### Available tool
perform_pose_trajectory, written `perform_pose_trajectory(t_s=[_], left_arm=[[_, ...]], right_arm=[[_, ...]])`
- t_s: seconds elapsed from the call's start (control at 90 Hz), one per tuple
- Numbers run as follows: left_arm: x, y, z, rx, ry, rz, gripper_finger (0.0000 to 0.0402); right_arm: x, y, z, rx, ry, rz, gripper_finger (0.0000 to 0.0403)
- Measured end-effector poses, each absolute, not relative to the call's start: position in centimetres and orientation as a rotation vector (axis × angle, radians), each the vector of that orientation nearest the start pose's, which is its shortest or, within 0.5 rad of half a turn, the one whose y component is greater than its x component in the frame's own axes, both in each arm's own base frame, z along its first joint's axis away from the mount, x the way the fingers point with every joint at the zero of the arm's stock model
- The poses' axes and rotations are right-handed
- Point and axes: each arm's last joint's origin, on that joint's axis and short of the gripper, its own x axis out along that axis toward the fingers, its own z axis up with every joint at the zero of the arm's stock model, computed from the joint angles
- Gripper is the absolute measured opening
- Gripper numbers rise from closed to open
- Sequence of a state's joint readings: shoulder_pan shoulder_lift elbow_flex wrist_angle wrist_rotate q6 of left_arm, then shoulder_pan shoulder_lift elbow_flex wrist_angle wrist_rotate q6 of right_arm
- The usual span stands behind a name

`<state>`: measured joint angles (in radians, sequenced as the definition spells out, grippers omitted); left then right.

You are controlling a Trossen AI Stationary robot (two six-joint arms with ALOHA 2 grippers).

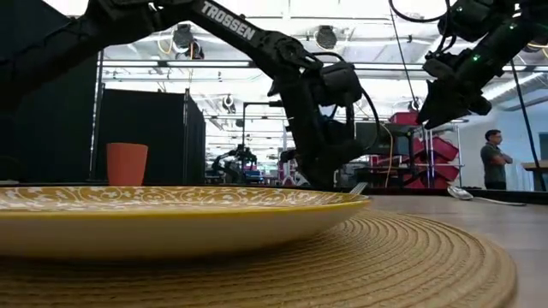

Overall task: Set table place
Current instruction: Put the silver fork on the folded light orange napkin

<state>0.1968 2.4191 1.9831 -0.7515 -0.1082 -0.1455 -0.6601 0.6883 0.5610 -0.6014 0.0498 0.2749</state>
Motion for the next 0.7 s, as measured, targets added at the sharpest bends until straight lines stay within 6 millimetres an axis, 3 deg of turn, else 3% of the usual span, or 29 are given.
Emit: perform_pose_trajectory(t_s=[0.222,0.344,0.433,0.7], left_arm=[[48.8,9.5,16.1,-0.172,1.192,0.340,0.0002],[47.6,9.3,21.3,-0.153,1.159,0.334,0.0001],[45.8,9.0,24.5,-0.150,1.192,0.342,0.0001],[39.7,7.9,30.6,-0.290,1.340,0.460,0.0000]], right_arm=[[10.9,-8.6,23.5,0.474,0.616,-0.774,0.0164],[10.9,-8.6,23.5,0.469,0.619,-0.772,0.0164],[10.9,-8.6,23.5,0.466,0.619,-0.772,0.0164],[11.0,-8.7,23.6,0.448,0.610,-0.766,0.0164]])
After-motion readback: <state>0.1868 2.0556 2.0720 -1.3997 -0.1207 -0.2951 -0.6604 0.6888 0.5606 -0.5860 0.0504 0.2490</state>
